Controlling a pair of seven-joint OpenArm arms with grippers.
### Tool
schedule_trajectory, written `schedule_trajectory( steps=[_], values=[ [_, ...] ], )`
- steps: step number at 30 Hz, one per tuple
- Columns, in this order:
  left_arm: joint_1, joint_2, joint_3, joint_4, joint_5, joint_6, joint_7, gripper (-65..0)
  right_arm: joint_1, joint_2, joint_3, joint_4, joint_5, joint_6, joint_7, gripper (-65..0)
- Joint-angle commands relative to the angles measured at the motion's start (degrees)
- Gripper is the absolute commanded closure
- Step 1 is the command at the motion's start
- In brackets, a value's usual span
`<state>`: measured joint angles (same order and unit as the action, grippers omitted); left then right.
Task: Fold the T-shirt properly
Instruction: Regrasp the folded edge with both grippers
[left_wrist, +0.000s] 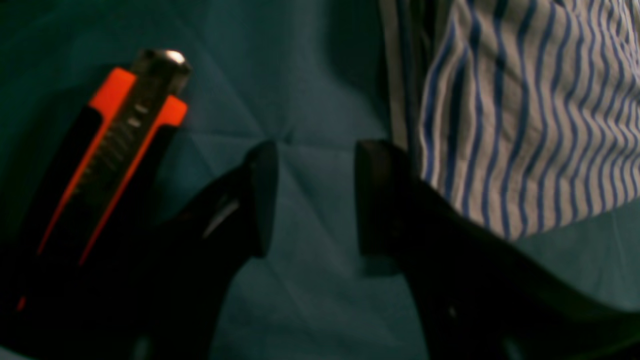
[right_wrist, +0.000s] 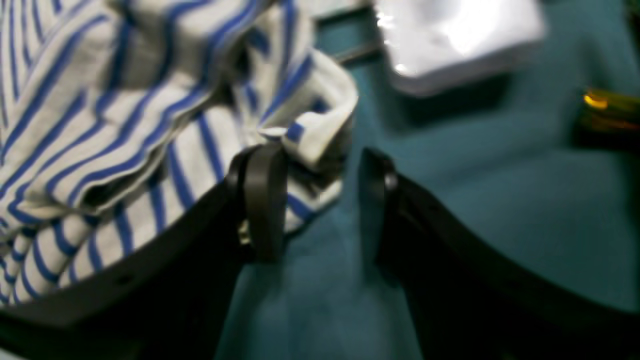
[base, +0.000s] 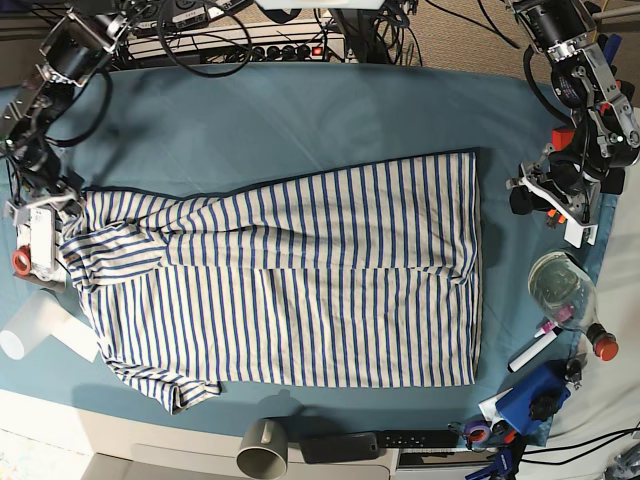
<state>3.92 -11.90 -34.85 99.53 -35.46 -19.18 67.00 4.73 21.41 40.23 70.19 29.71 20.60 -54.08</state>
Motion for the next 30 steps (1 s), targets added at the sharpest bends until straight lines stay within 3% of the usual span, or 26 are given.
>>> schedule_trajectory(
  steps=[1,18,22,26,30],
  values=[
    [-0.8,-0.7,-0.1,1.0,-1.0,-0.4,-1.0,-26.0,0.8,1.0,0.0,1.0,0.4,-0.4,1.2,-24.6],
    [-0.9,-0.6,0.2,0.8,-1.8,-0.4,-4.1,-26.0,2.1,0.3,0.2,1.0,-0.9,-0.7,4.3,-24.6],
    [-0.9,-0.6,4.6,-0.6,4.4,-0.4,-7.0,-26.6,2.1,0.3,0.3,1.0,-0.9,-0.7,3.2,-24.6],
    [-1.5,-0.6,12.4,-1.2,11.1,0.2,-12.2,-34.6,2.1,0.3,0.3,1.0,-1.3,-0.7,3.1,-24.6],
    [-4.1,-0.6,16.1,-1.2,12.3,4.0,-6.4,-34.7,2.1,0.3,0.3,1.0,-2.7,-0.7,2.7,-24.6]
  ],
)
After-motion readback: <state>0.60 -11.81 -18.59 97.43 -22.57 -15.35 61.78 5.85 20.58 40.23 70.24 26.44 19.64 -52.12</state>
